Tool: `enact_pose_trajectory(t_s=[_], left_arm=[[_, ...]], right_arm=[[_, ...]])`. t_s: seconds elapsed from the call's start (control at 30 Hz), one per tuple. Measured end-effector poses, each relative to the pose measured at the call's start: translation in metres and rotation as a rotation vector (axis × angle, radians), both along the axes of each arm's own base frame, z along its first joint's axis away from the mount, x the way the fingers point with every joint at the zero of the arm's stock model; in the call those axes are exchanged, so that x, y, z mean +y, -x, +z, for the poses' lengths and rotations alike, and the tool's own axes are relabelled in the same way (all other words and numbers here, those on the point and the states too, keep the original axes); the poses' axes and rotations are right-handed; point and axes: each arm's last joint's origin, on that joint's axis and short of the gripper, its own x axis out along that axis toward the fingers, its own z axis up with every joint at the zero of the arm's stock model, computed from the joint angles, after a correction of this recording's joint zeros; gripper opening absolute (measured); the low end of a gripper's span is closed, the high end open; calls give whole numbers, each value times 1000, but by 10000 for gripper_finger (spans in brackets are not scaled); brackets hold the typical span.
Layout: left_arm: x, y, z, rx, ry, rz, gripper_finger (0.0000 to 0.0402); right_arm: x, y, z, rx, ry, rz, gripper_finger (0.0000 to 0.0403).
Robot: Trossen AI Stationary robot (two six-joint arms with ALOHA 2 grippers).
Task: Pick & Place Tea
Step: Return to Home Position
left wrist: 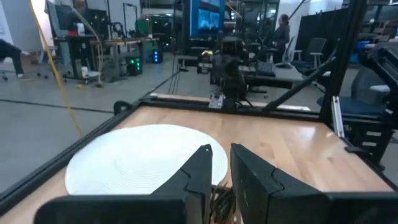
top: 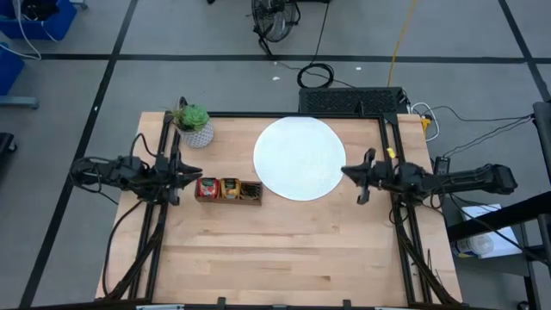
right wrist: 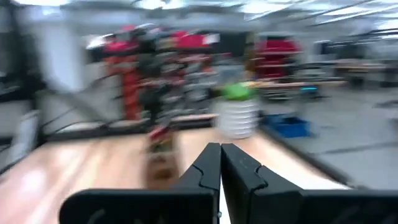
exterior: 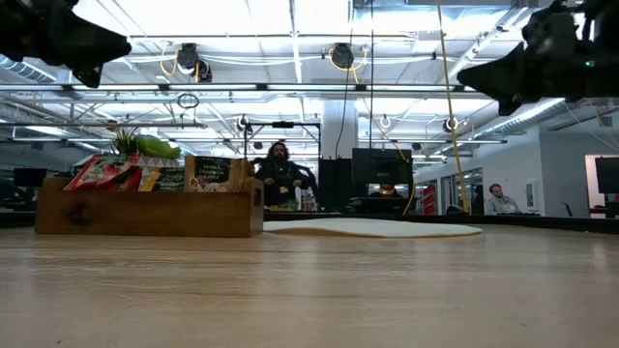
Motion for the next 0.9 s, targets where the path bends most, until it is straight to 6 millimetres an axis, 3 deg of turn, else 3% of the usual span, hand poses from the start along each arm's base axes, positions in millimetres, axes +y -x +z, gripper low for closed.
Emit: enact_pose_trajectory(t_s=[0.2,0.9], left_arm=[[0,0,0,1,20,3,63],[0,0,0,-2,57,8,63]], right_arm=[[7,2,-2,21,43,250,1],[7,2,-5,43,-63,263,2]])
